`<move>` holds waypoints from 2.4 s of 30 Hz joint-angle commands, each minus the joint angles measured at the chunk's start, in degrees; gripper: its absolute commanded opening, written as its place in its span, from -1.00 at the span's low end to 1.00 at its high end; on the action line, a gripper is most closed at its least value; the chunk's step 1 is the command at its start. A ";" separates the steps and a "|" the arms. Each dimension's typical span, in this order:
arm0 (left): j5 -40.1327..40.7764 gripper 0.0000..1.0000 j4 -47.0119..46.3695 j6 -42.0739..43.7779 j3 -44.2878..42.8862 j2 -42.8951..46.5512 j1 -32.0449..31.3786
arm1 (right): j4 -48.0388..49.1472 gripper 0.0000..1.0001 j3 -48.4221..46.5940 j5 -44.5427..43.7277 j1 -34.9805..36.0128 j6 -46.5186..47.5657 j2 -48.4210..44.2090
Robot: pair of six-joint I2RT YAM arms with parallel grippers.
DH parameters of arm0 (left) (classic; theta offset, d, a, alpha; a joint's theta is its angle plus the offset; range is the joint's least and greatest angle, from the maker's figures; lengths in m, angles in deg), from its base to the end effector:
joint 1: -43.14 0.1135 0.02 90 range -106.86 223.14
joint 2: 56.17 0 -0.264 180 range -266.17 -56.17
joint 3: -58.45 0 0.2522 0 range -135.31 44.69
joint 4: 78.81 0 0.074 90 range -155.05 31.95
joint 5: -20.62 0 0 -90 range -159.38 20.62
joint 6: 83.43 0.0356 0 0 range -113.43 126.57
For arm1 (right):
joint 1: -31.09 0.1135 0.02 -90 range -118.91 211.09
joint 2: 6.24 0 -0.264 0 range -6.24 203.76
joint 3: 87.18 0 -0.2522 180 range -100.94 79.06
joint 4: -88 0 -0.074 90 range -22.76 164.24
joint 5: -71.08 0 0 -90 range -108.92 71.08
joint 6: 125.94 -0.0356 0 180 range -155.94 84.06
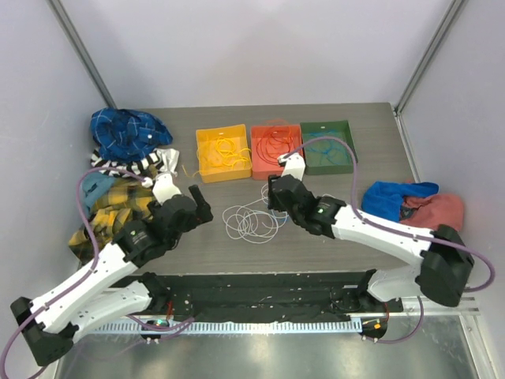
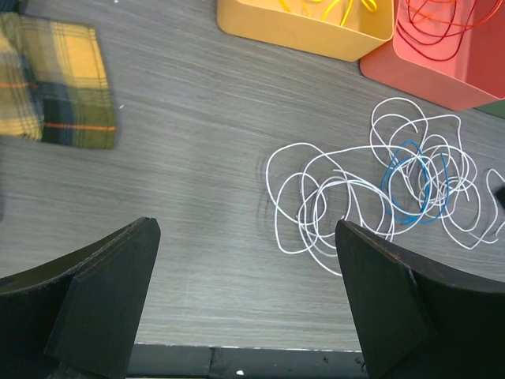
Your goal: Untangle the cables
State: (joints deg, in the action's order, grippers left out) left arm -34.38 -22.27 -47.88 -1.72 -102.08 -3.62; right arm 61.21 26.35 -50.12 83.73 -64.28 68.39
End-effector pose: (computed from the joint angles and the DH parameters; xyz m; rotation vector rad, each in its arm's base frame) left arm 0.1225 -0.1004 0.2958 -0.4432 2.1245 -0.3046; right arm 0.1878 0.2156 0.2724 -0.1414 2.0887 0.2611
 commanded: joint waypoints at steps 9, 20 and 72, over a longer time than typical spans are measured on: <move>1.74 0.99 2.74 -5.13 6.51 8.47 0.18 | 7.51 0.02 -4.94 6.34 -2.19 -2.34 11.50; 0.51 1.00 1.16 -5.40 7.39 6.89 0.18 | 6.62 0.09 0.76 2.63 -7.64 -5.15 8.25; -4.15 1.00 -4.02 -5.22 8.62 -0.94 0.18 | 9.96 -0.39 8.85 3.16 -15.20 -5.94 15.72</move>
State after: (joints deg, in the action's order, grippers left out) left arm -39.06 -24.24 -53.00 7.02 -103.04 -3.62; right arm 69.21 34.22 -45.79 68.74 -69.11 85.74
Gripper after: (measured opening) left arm 0.996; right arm 0.284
